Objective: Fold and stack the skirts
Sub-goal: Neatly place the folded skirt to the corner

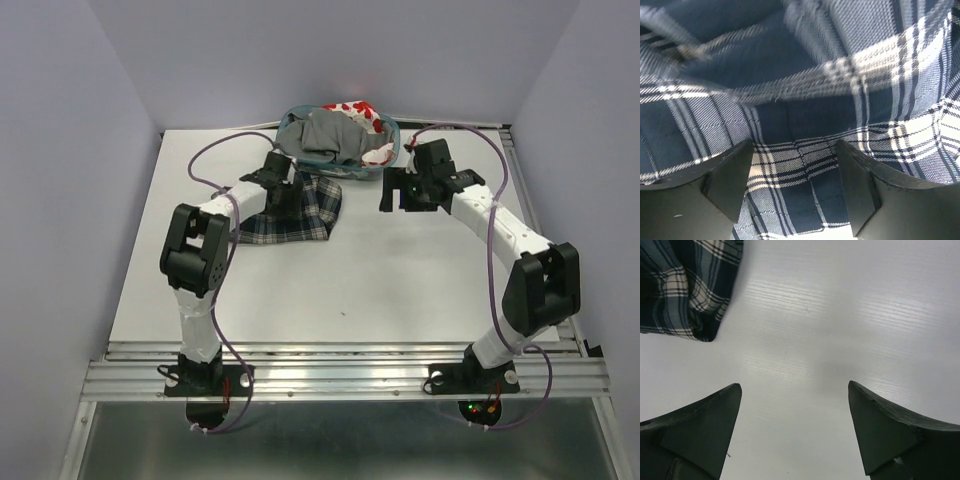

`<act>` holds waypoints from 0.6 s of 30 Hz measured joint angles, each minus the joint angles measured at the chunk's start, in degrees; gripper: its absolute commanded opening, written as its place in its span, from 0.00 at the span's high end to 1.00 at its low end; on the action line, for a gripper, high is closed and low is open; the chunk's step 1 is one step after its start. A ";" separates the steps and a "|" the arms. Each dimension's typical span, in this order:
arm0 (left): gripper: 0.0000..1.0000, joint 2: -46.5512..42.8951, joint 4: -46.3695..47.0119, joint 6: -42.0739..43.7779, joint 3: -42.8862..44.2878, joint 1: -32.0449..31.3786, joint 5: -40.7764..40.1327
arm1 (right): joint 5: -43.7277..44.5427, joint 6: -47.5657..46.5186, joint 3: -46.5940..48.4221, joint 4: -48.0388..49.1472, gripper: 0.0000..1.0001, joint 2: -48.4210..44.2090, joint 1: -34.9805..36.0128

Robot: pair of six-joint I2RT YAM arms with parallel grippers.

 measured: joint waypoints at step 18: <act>0.21 18.97 -21.99 25.16 32.96 26.25 6.49 | -3.21 -1.03 0.00 0.50 0.05 1.49 -1.79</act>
